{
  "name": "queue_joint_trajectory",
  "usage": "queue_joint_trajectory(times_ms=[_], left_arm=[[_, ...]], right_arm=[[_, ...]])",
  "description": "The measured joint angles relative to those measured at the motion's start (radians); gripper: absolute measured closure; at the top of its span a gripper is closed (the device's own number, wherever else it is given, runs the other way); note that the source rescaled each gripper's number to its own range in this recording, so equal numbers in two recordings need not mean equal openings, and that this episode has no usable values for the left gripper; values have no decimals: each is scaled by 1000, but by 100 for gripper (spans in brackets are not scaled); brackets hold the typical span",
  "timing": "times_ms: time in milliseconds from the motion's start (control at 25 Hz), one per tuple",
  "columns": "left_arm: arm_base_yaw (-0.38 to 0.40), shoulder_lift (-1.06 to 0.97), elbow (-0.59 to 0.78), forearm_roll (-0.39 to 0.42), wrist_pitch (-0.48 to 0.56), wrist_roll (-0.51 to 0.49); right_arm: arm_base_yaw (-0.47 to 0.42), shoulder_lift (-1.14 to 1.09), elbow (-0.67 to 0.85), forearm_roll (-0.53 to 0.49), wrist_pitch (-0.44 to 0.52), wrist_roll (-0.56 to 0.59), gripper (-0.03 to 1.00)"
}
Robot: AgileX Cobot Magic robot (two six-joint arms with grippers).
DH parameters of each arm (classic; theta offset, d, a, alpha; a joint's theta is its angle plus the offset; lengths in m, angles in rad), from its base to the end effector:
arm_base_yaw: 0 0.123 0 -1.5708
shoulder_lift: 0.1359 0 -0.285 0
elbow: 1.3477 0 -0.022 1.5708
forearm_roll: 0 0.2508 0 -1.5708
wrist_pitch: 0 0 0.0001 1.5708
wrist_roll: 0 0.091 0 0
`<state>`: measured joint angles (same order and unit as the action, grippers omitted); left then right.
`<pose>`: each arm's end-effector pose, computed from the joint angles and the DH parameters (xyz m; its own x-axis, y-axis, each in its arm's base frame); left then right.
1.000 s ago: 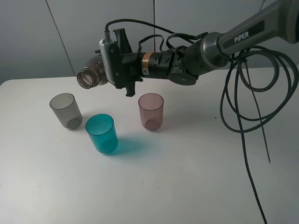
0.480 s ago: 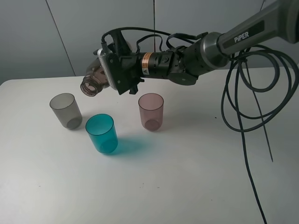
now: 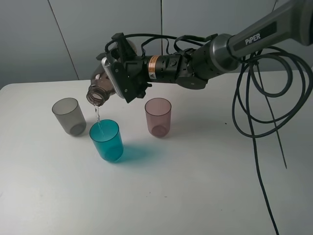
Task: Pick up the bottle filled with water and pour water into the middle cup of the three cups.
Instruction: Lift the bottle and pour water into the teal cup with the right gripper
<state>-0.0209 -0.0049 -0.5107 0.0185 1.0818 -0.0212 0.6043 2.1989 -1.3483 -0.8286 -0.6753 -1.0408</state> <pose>-0.0077 0.0016 0.2785 -0.4608 -0.0029 -0.8875 0.0006 1.0000 -0.0036 0.3642 0.3023 0.1499 0.8945 -0.4444 0.0482 -0.0624 -0.2310 -0.9710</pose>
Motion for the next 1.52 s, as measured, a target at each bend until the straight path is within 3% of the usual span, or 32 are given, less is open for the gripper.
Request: queue_joint_trajectory(times_ms=[520, 1520], left_arm=[[0, 0, 0, 0, 0, 0], [0, 0, 0, 0, 0, -2]], right_arm=[[0, 0, 0, -2, 0, -50, 94], [-2, 0, -1, 61, -3, -277, 94]])
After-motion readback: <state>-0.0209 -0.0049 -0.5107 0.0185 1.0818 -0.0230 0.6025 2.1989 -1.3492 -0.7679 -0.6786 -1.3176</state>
